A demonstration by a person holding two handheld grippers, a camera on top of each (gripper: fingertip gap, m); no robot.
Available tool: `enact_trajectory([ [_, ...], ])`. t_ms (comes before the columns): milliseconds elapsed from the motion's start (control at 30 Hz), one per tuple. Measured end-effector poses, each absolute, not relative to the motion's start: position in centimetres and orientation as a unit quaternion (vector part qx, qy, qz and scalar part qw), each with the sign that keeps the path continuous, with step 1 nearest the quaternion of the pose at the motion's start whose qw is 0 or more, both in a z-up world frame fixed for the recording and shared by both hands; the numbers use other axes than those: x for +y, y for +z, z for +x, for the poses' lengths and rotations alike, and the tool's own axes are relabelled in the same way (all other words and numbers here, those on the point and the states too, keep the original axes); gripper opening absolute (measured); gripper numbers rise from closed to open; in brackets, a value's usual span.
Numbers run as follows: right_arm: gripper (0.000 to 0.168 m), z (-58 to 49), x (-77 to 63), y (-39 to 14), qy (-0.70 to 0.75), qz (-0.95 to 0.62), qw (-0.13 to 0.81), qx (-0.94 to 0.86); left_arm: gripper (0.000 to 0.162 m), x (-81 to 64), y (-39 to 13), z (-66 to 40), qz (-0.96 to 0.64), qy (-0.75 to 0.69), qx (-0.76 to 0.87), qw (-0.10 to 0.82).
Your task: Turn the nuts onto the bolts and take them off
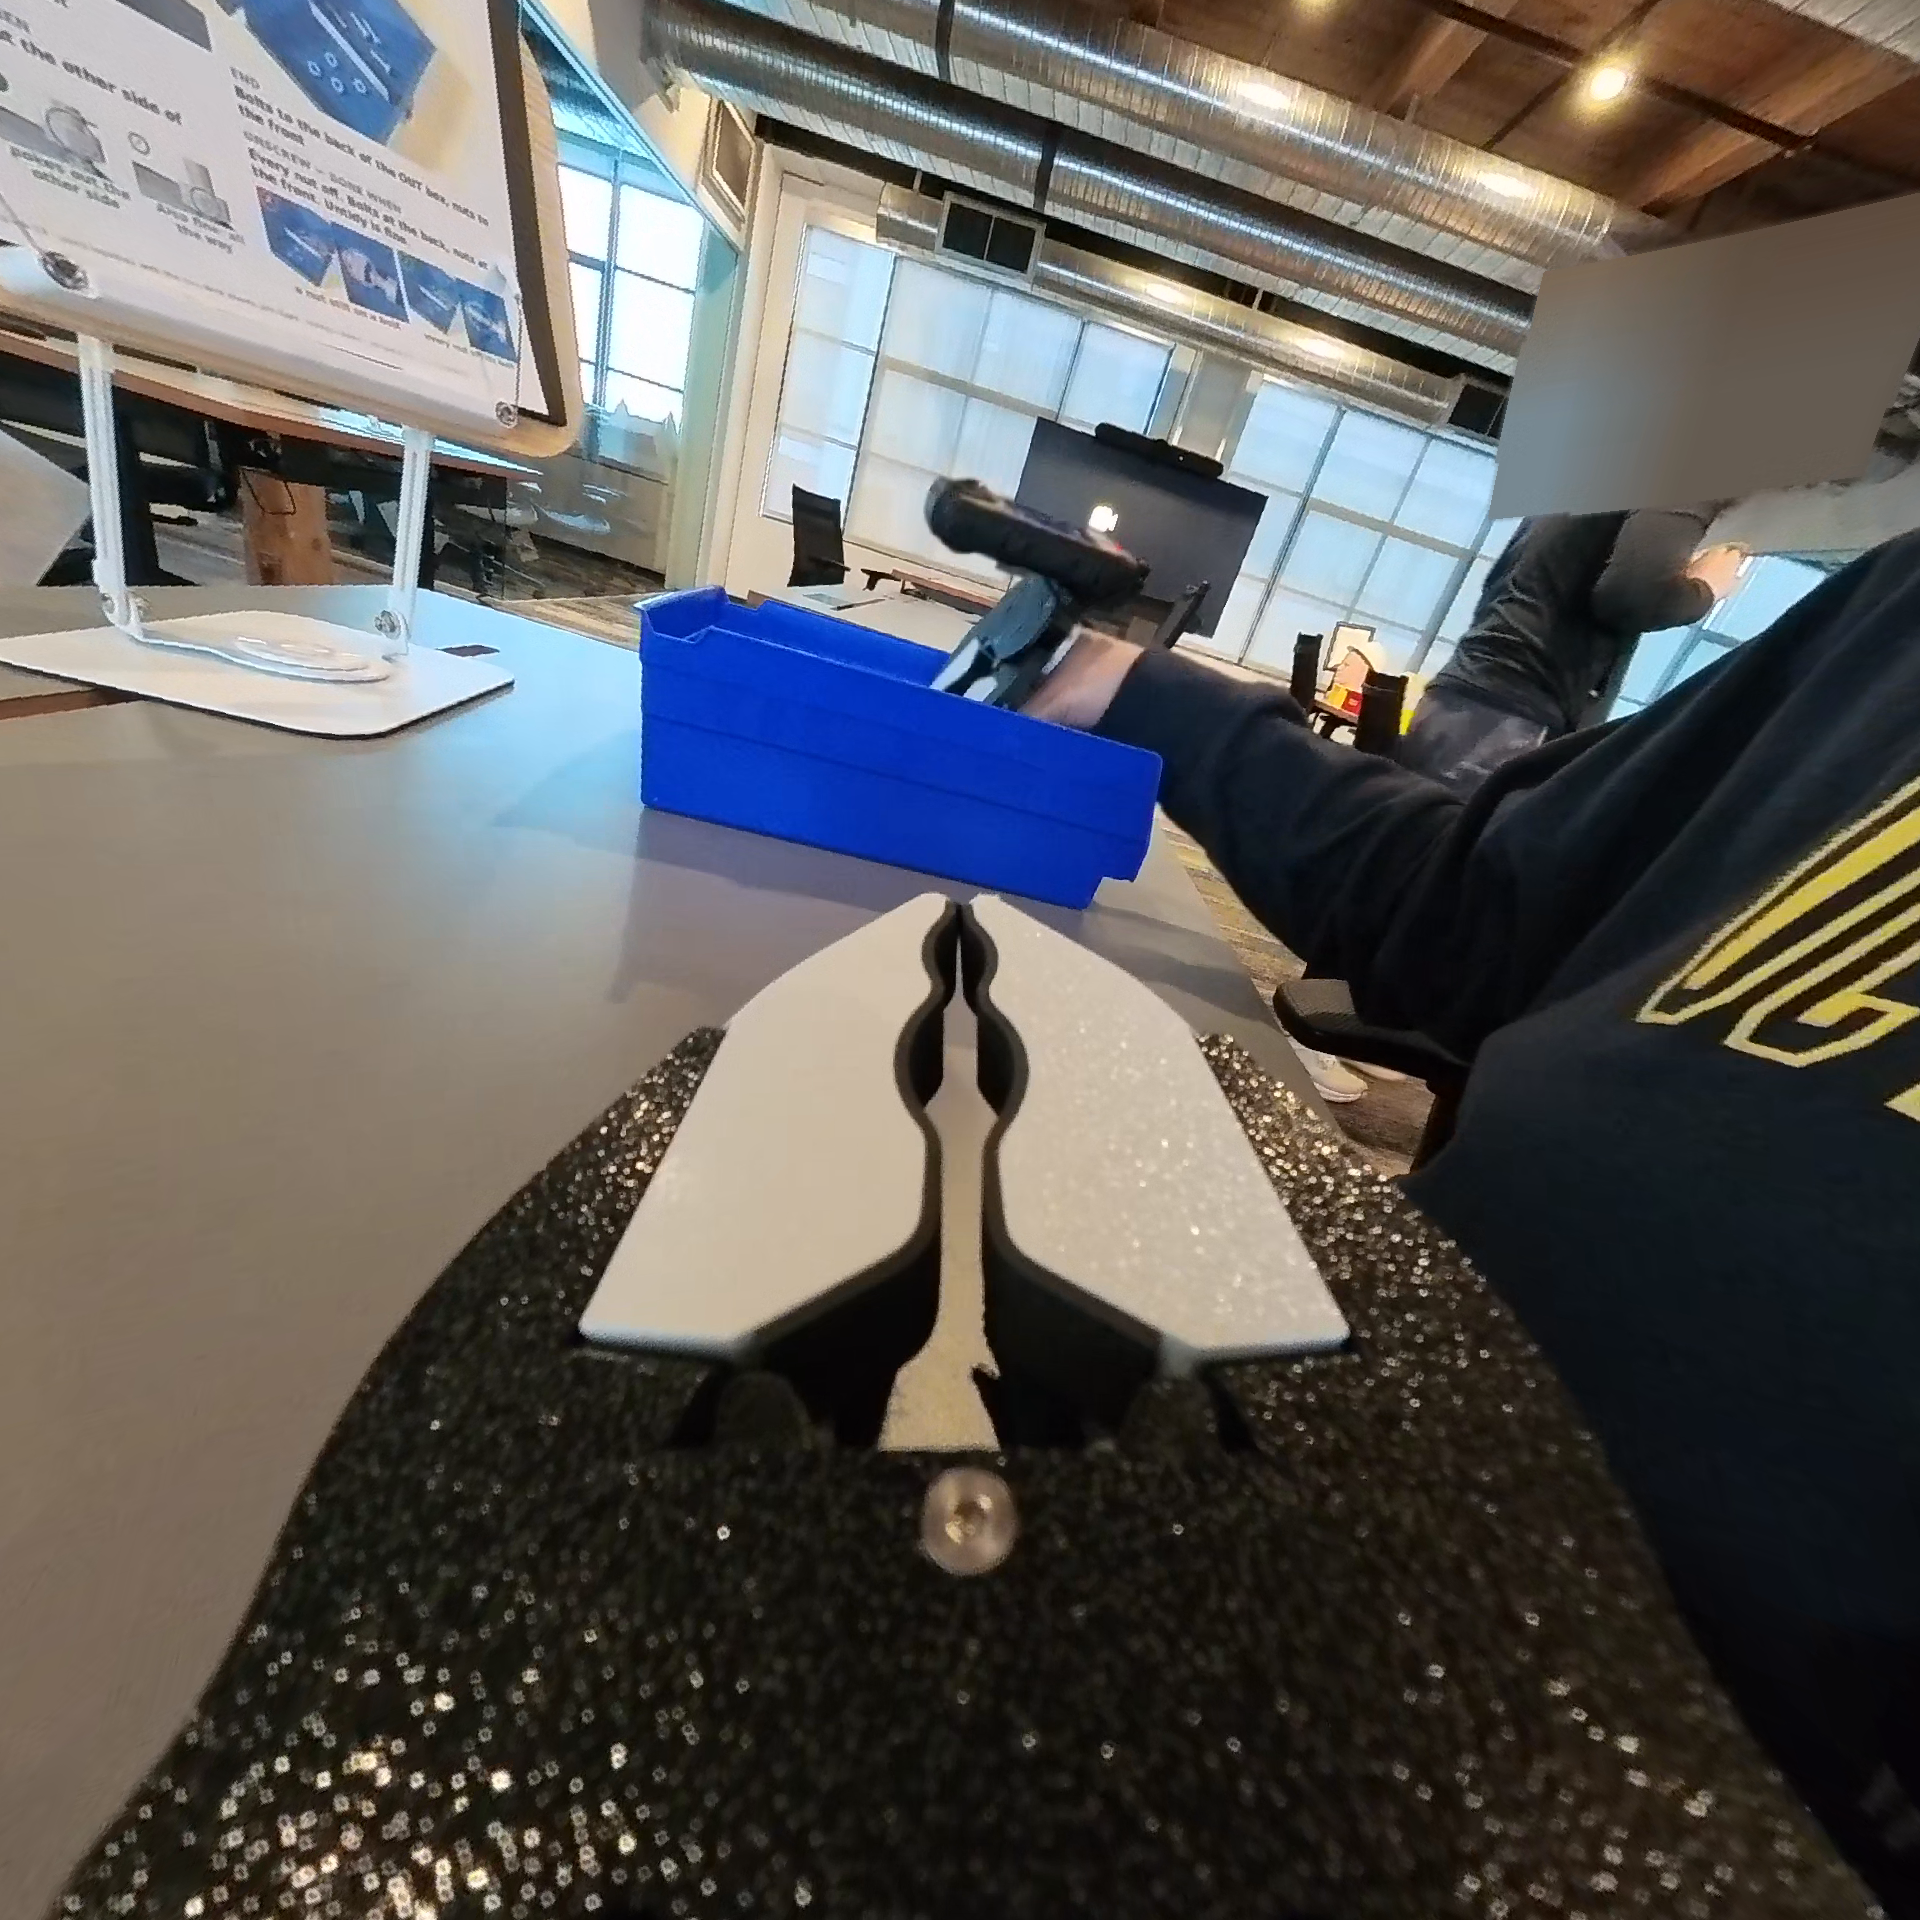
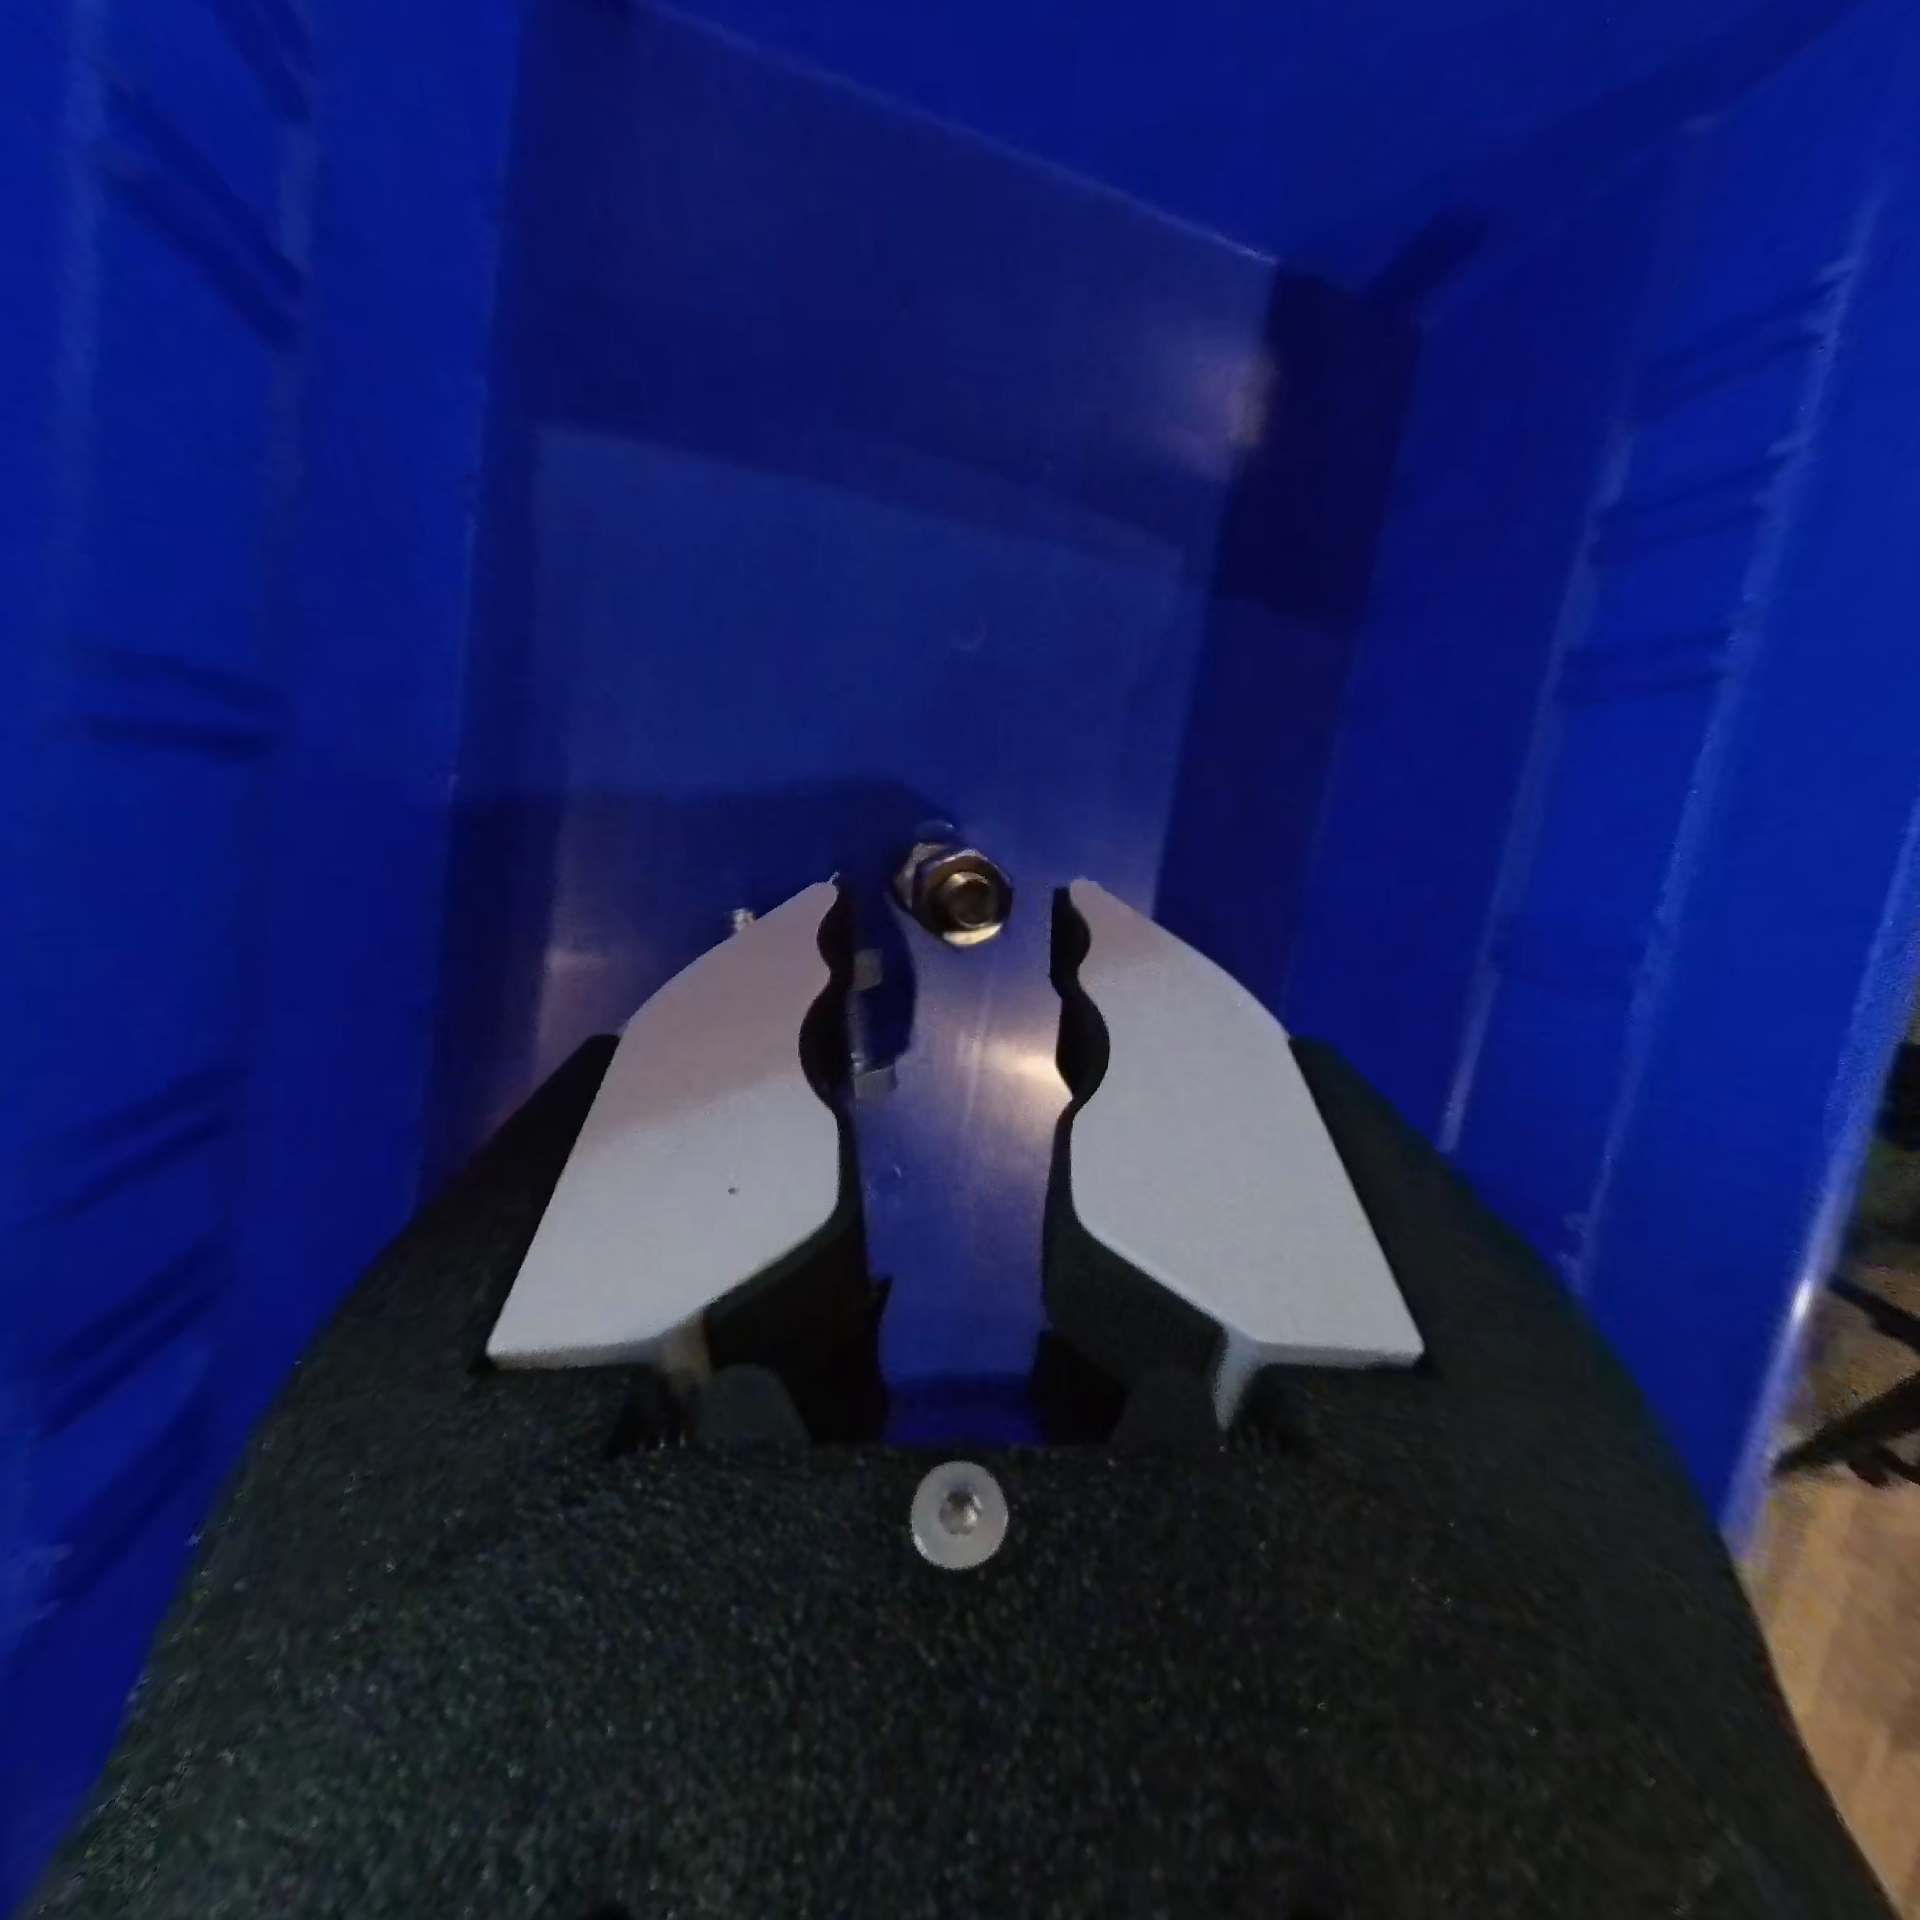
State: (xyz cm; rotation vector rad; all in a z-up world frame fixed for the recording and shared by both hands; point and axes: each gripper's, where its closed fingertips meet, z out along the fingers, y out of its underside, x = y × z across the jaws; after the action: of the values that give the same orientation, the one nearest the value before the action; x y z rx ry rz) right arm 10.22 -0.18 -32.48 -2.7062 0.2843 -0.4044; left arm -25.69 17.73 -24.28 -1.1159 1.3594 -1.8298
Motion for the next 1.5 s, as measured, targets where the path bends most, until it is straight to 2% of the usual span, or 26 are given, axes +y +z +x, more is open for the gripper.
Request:
enact_trajectory([
  [133, 0.036, 10.5, -0.5, -30.6, -0.183, -0.958, 0.197, 0.1, 0.0, 17.7, -24.3, -25.6, -0.422, -0.688, 0.511, 0.295],
  [300, 0.033, 9.9, -0.2, -25.4, -0.263, -0.93, 0.234, 0.109, 0.0, 17.8, -24.3, -25.6, -0.423, -0.689, 0.51, 0.294],
  [400, 0.032, 6.9, 2.1, -22.0, -0.271, -0.908, 0.308, 0.084, 0.0, 17.8, -24.3, -25.6, -0.424, -0.689, 0.509, 0.294],
  [533, 0.031, 0.2, 6.8, -19.7, -0.214, -0.88, 0.423, 0.017, 0.0, 17.9, -24.3, -25.6, -0.425, -0.691, 0.506, 0.295],
  [867, 0.033, -13.7, 17.5, -23.1, 0.035, -0.778, 0.62, -0.095, 0.0, 18.0, -24.3, -25.6, -0.428, -0.692, 0.502, 0.293],
  [1167, 0.034, -14.5, 19.0, -25.6, -0.05, -0.704, 0.699, -0.119, 0.0, 18.0, -24.4, -25.4, -0.433, -0.686, 0.504, 0.296],
  [1367, 0.032, -15.8, 18.9, -25.4, -0.059, -0.676, 0.718, -0.155, 0.0, 18.8, -24.2, -25.4, -0.445, -0.677, 0.488, 0.323],
  [1500, 0.032, -16.1, 19.2, -25.7, -0.067, -0.678, 0.712, -0.17, 0.0, 18.7, -24.0, -25.5, -0.45, -0.688, 0.477, 0.309],
])
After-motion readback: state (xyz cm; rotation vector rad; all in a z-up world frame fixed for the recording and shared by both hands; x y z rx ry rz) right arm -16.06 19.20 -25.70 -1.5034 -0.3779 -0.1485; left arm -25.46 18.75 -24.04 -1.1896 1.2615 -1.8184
